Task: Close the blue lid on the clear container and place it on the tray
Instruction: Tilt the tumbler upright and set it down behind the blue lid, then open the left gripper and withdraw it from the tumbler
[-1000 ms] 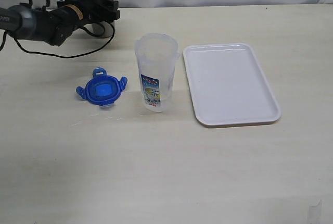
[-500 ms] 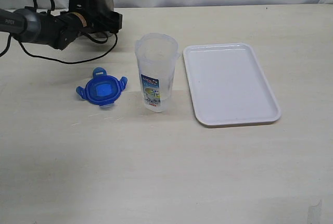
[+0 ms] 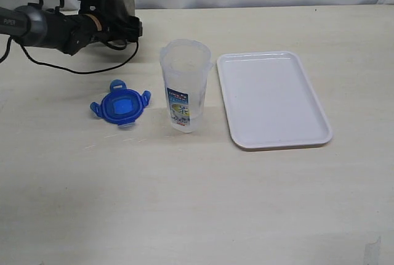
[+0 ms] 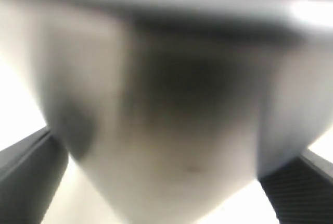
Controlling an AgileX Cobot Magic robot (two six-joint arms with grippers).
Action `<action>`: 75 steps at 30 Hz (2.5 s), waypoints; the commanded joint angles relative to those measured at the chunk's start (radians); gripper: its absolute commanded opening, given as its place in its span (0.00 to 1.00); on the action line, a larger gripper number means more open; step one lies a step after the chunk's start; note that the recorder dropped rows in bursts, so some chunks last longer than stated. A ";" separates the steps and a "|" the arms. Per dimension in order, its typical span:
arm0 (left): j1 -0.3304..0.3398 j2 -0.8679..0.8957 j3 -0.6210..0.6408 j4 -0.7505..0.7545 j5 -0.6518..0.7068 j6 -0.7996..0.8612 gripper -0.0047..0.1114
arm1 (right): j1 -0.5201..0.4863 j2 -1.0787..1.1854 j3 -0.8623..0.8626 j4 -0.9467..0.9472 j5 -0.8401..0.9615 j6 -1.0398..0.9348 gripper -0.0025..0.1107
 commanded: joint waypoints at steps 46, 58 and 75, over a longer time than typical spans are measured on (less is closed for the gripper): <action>0.005 -1.000 0.641 -0.045 0.019 0.105 0.82 | 0.000 -0.004 0.003 0.002 -0.016 0.000 0.06; 0.005 -1.270 0.641 -0.045 0.075 0.486 0.82 | 0.000 -0.004 0.003 0.002 -0.016 0.000 0.06; 0.377 -1.117 0.418 -0.143 0.822 0.280 0.82 | 0.000 -0.004 0.003 0.002 -0.016 0.000 0.06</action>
